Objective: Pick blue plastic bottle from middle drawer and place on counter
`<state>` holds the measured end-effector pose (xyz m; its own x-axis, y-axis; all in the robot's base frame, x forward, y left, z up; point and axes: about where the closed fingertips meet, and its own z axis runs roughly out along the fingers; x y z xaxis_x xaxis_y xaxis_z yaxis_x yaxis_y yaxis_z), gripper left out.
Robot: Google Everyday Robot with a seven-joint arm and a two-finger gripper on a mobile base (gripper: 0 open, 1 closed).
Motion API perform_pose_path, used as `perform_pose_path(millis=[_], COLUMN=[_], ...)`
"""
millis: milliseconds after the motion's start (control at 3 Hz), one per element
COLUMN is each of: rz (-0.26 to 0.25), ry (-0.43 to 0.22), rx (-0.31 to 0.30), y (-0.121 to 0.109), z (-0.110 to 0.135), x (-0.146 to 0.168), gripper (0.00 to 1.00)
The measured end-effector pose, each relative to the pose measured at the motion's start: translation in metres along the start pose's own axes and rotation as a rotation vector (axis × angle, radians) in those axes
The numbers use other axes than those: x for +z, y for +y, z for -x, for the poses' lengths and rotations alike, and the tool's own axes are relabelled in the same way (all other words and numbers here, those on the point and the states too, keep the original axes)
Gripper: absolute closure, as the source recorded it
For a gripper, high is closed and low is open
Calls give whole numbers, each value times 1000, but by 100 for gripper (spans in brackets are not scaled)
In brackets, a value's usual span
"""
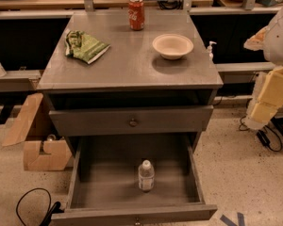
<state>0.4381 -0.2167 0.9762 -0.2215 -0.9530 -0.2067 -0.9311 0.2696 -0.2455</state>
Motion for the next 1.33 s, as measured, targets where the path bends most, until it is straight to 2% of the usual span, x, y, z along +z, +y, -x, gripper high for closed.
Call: perform_pose_path(millis=[333,667,1000,1333], rz=[0,0,-3,-35], ry=[0,-66,-245,-445], rx=[0,29,80,107], y=[0,-2,-6,-10], z=[0,-7,-31,-45], x=[0,13,53,91], gripper=[0,0,0,0])
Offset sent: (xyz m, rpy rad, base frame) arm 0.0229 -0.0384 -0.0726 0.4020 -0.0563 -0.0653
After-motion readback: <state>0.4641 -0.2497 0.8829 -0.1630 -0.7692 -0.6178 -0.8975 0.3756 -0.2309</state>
